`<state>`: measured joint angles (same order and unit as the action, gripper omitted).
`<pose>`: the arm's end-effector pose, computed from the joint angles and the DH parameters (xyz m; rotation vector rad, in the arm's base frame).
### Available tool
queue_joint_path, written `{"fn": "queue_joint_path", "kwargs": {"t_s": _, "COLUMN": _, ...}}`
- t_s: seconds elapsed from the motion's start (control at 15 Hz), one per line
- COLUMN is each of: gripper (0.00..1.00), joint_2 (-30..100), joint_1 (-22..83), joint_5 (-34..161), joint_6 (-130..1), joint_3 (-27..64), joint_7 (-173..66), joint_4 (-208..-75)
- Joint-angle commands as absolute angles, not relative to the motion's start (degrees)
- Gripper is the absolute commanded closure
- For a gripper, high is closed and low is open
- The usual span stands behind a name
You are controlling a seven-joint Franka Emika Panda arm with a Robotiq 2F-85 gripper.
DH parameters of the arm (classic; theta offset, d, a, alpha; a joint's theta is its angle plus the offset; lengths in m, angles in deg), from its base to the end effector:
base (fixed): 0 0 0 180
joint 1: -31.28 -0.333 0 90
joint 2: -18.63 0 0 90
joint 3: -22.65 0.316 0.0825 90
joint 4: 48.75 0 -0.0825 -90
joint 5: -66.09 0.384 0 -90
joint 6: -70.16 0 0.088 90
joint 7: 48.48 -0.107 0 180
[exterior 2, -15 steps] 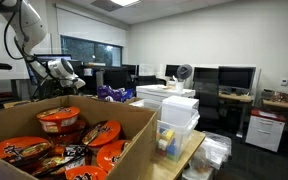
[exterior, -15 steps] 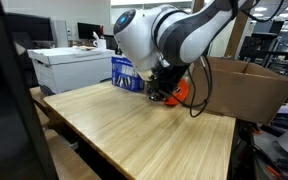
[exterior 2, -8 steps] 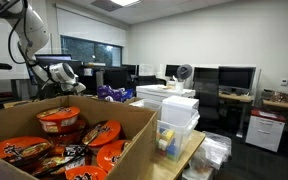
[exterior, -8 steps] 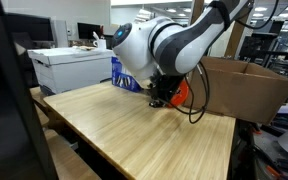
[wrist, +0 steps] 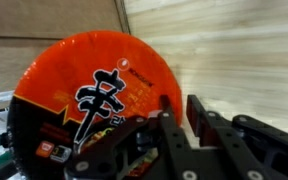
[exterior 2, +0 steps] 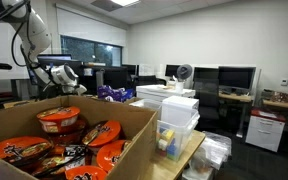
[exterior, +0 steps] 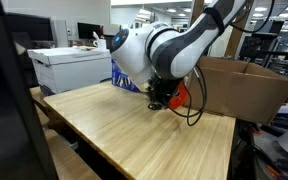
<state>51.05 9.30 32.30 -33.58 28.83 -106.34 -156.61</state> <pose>0.5206 0.2254 0.1825 2.3859 -0.2205 -0.1749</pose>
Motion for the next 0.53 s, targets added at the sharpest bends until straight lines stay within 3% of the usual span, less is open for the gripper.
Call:
{"fn": "queue_joint_path", "kwargs": {"t_s": 0.0, "gripper": 0.96, "joint_2": 50.9, "joint_1": 9.8, "joint_5": 35.3, "joint_6": -33.6, "joint_3": 28.4, "joint_7": -106.5, "joint_4": -156.4}}
{"fn": "queue_joint_path", "kwargs": {"t_s": 0.47, "gripper": 0.98, "joint_2": 49.6, "joint_1": 10.2, "joint_5": 38.7, "joint_6": -36.0, "joint_3": 27.7, "joint_7": -106.4, "joint_4": -157.3}}
